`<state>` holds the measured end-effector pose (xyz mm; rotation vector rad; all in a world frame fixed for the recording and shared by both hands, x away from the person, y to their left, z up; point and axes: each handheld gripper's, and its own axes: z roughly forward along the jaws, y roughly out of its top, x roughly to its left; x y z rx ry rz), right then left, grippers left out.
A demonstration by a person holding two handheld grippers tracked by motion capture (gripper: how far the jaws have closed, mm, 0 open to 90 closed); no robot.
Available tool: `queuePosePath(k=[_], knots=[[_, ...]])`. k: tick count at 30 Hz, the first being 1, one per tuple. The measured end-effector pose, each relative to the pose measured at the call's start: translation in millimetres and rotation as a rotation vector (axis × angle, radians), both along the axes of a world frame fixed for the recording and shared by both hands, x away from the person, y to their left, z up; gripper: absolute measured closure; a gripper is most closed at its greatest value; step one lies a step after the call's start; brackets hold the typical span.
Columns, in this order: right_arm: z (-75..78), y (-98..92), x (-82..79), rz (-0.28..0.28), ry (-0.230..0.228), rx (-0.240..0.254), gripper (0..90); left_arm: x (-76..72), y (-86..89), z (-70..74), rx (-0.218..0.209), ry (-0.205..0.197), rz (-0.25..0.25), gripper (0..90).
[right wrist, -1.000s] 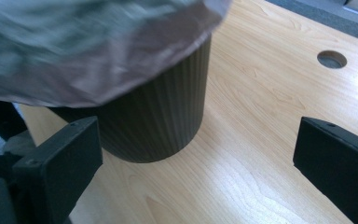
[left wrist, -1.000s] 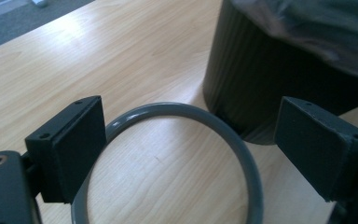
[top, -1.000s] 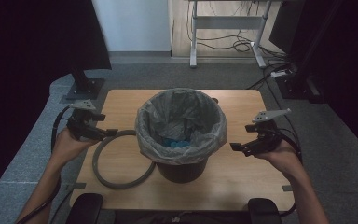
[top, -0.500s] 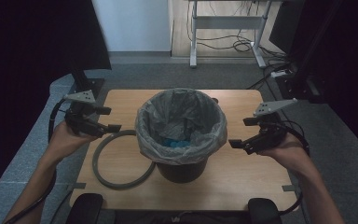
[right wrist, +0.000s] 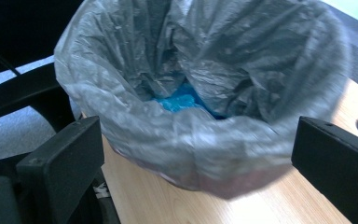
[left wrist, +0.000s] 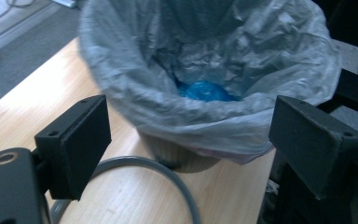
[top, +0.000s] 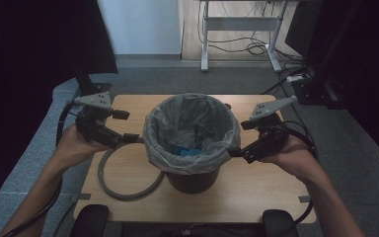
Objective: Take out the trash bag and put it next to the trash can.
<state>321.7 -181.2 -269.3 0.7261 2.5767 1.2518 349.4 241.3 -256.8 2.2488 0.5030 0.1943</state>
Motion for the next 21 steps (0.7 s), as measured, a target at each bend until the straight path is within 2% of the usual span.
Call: queuePosePath(k=[10,14,19,21], knots=[[-4.6,31.4,2.1,0.082,0.006,-0.011,4.3,-14.3,-31.7,-5.5,0.029,-0.007,-0.105,13.8],[-9.2,40.5,3.6,0.119,0.019,-0.023,12.3,-17.1,-45.3,-11.5,0.057,0.002,-0.138,13.9],[-15.9,48.7,6.4,0.139,0.033,-0.048,15.2,-15.7,-55.5,-18.4,0.084,-0.004,-0.142,14.2],[-18.6,50.4,8.0,0.145,0.04,-0.054,19.1,-14.6,-58.2,-21.1,0.1,-0.008,-0.14,14.6]])
